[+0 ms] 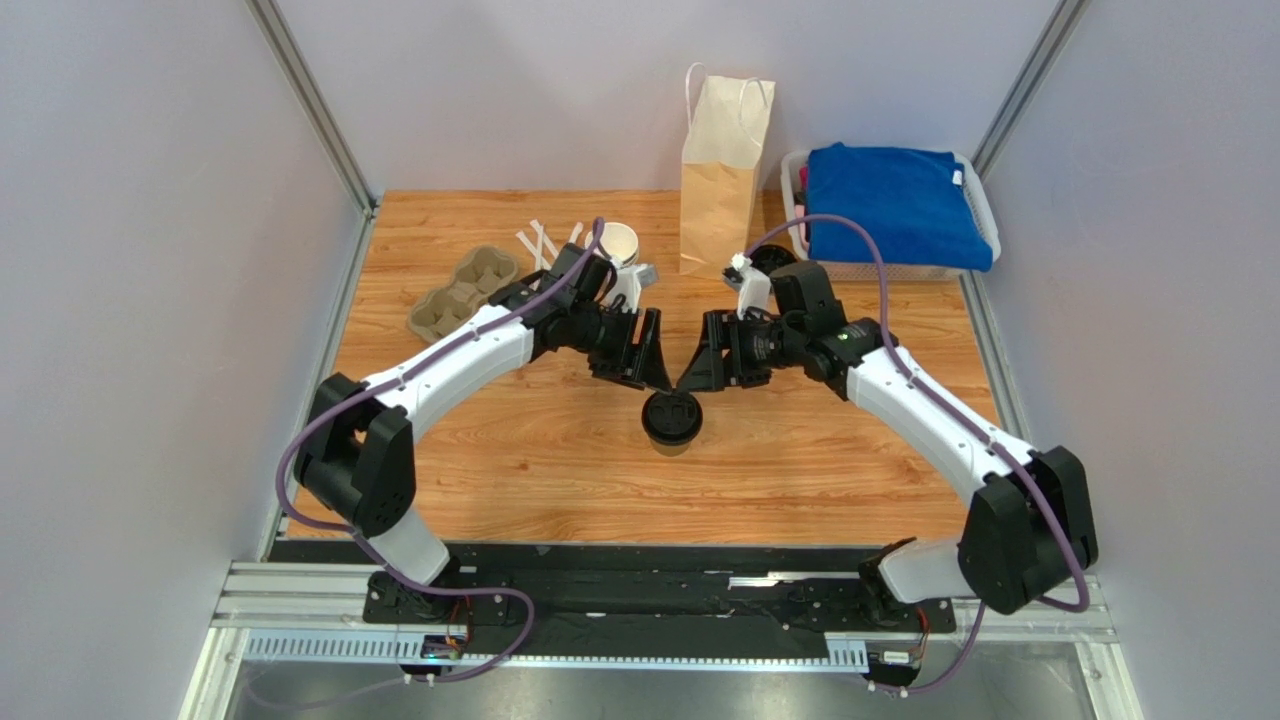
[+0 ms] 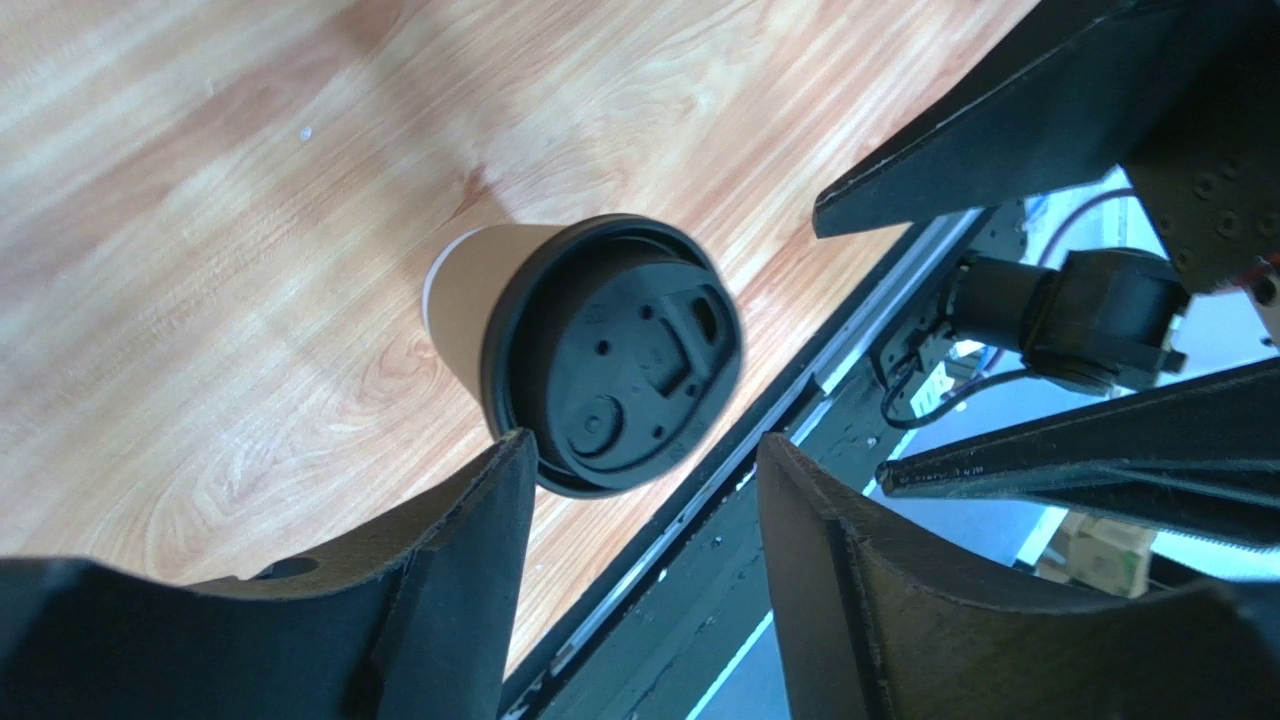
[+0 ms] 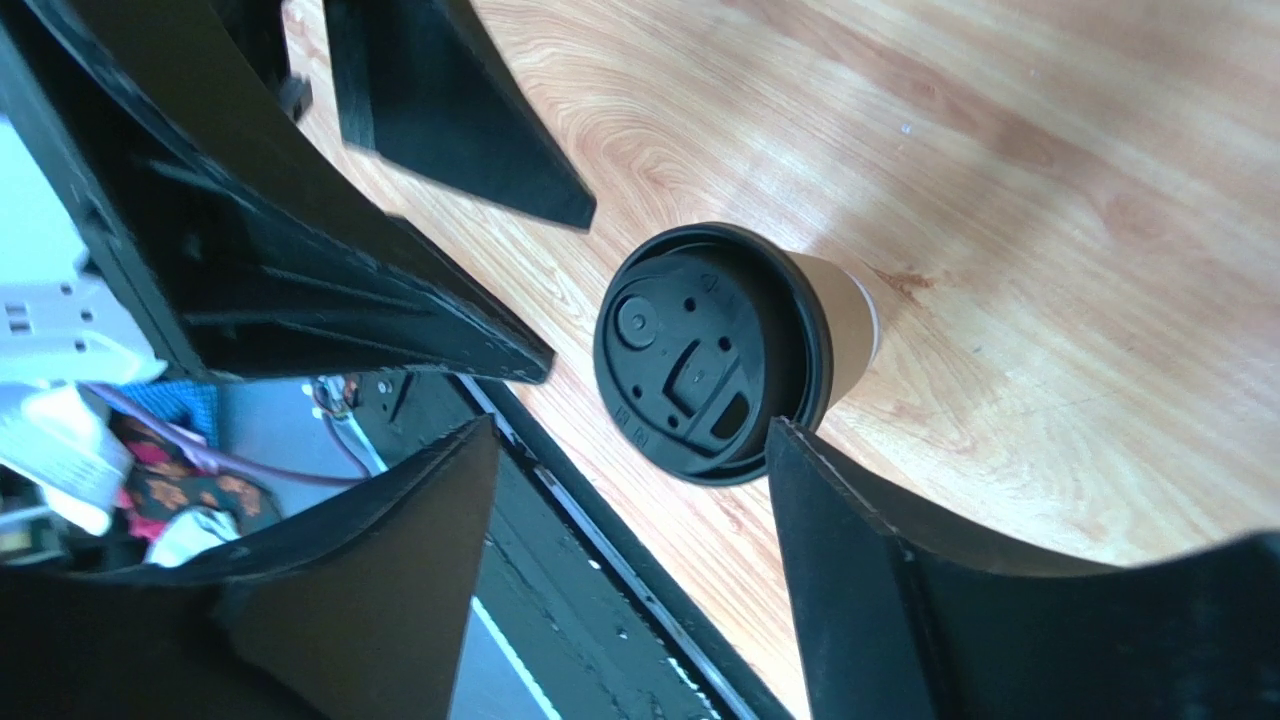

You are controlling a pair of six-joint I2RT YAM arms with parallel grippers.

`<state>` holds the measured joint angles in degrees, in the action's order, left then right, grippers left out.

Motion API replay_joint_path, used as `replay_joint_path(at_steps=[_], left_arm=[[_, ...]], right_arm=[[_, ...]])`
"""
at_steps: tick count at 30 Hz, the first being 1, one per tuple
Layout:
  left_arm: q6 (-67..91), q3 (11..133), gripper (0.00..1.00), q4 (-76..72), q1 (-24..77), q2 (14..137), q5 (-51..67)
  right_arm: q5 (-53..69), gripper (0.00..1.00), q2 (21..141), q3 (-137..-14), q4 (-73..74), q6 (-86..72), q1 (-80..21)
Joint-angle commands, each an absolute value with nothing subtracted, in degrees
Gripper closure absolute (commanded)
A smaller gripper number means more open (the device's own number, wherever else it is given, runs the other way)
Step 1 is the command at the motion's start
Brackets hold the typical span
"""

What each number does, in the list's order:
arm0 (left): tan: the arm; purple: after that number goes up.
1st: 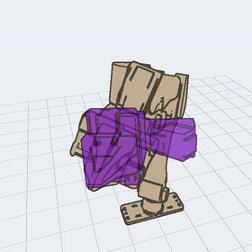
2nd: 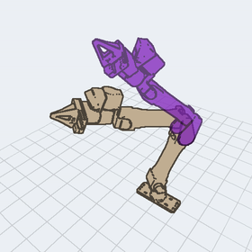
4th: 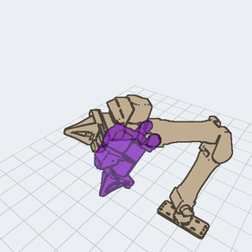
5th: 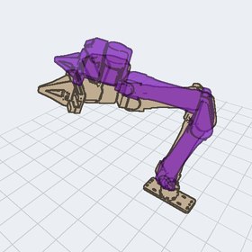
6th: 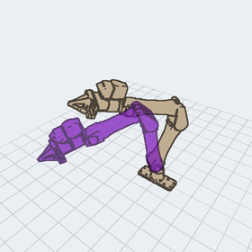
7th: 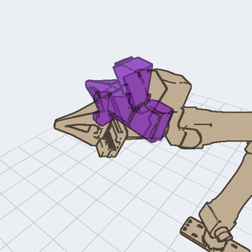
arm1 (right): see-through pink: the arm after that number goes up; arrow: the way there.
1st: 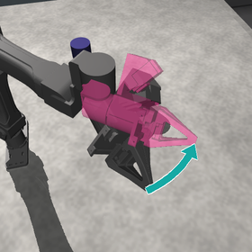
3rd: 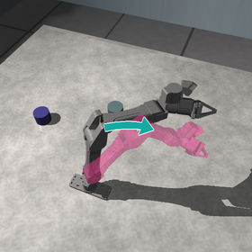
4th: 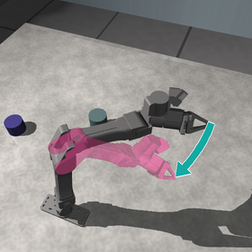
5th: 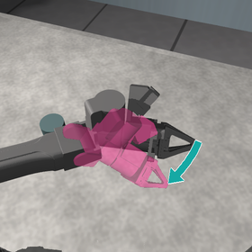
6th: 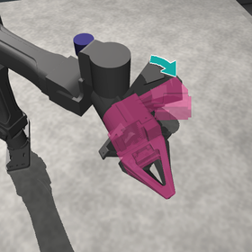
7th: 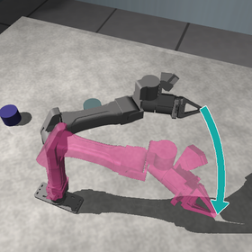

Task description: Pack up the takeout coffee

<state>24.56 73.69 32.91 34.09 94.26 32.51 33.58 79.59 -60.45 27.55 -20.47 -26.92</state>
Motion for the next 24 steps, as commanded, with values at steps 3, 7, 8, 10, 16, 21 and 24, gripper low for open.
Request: replay_joint_path(at_steps=[3, 7, 8, 10, 16, 21, 24], left_arm=[[24.7, 75.7, 0.25, 29.8, 28.0, 86.9, 36.3], [24.1, 75.6, 0.22, 29.8, 19.5, 84.3, 36.7], [23.3, 75.6, 0.21, 30.2, 18.4, 83.8, 36.2], [20.5, 75.8, 0.21, 32.5, 14.9, 82.4, 34.6], [19.0, 73.4, 0.19, 33.8, 4.7, 79.3, 31.6], [17.1, 71.9, 0.19, 35.8, -3.0, 77.1, 31.6], [16.9, 71.3, 0.19, 36.7, -5.4, 75.8, 32.4]], right_arm=[[33.2, 0.20, 72.1, -54.8, 29.7, -6.0, -27.0], [30.3, 0.19, 71.4, -50.6, 30.1, 1.9, -29.3], [29.1, 0.19, 71.5, -49.9, 30.1, 4.2, -29.9], [27.7, 0.19, 71.8, -48.6, 29.5, 5.7, -31.8], [23.6, 0.19, 74.8, -47.2, 25.4, 6.9, -36.4], [21.1, 0.19, 78.6, -47.2, 19.8, 5.8, -38.6], [19.6, 0.19, 82.0, -48.6, 17.2, 5.5, -39.8]])
